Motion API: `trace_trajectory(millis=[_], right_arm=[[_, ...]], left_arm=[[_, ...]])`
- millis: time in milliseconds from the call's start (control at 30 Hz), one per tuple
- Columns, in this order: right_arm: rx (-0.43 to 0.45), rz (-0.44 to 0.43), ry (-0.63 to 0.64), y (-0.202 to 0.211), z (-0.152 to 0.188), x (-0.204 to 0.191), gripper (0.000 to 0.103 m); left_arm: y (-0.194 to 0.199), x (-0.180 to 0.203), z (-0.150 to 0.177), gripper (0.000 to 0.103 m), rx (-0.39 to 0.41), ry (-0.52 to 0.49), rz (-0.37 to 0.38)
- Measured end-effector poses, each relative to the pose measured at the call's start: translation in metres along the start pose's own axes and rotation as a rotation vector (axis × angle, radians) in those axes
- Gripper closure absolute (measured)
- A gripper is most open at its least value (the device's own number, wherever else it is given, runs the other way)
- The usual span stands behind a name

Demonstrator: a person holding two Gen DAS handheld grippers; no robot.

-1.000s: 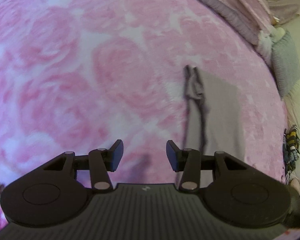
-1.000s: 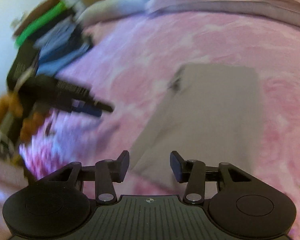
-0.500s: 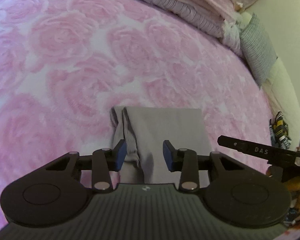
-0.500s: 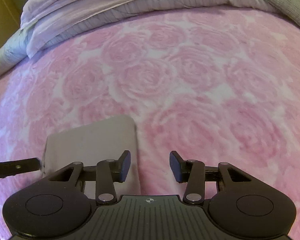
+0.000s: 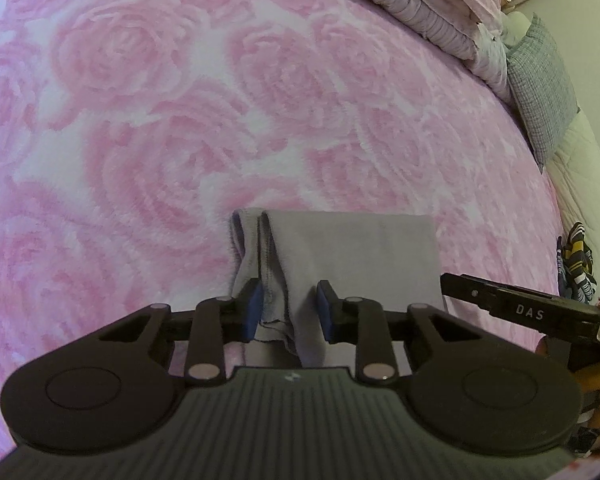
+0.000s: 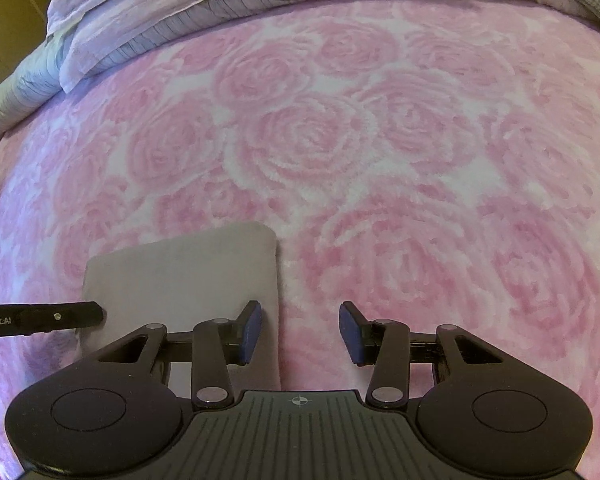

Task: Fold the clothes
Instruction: 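Grasp the folded tank top edge with the left gripper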

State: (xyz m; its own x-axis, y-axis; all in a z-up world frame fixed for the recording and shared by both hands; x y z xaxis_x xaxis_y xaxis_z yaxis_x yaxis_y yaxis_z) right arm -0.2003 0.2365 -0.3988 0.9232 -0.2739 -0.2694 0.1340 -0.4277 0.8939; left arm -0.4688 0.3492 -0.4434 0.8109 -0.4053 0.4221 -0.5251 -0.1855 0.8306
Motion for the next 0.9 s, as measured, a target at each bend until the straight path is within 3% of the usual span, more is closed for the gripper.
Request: trace_trajectory(millis=[33, 67, 300, 667, 900], right_arm=[[-0.002, -0.002, 0.000, -0.001, -0.001, 0.000, 0.062], [-0.003, -0.002, 0.000, -0.002, -0.001, 0.000, 0.062], [0.013, -0.003, 0.039, -0.003, -0.003, -0.006, 0.062], [0.013, 0.008, 0.165, -0.020, -0.003, -0.030, 0.062], [0.037, 0.011, 0.158, -0.008, 0.006, -0.022, 0.061]], left_arm=[[-0.001, 0.001, -0.001, 0.082, -0.001, -0.005, -0.002], [-0.001, 0.000, -0.001, 0.100, 0.005, -0.014, -0.006], [0.021, 0.010, -0.008, 0.100, 0.076, -0.053, 0.018], [0.003, -0.014, -0.004, 0.098, 0.026, -0.041, -0.044], [0.014, -0.024, 0.008, 0.095, 0.061, 0.037, -0.010]])
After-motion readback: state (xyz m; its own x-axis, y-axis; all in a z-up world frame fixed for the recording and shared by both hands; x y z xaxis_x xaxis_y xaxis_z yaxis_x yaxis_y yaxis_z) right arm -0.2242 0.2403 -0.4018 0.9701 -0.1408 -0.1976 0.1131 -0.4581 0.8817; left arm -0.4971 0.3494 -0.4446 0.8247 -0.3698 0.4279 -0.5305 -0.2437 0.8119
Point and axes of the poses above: each gripper's, at about its wrist camera, not at the fingertips, and y roughly against the way its jaws point, x to its right, z to its underside, the point moved 3 cm from there along -y, roughly the way its jaws point, and after that the axes turned 9 degrees about -y, right-handed, at the moved point
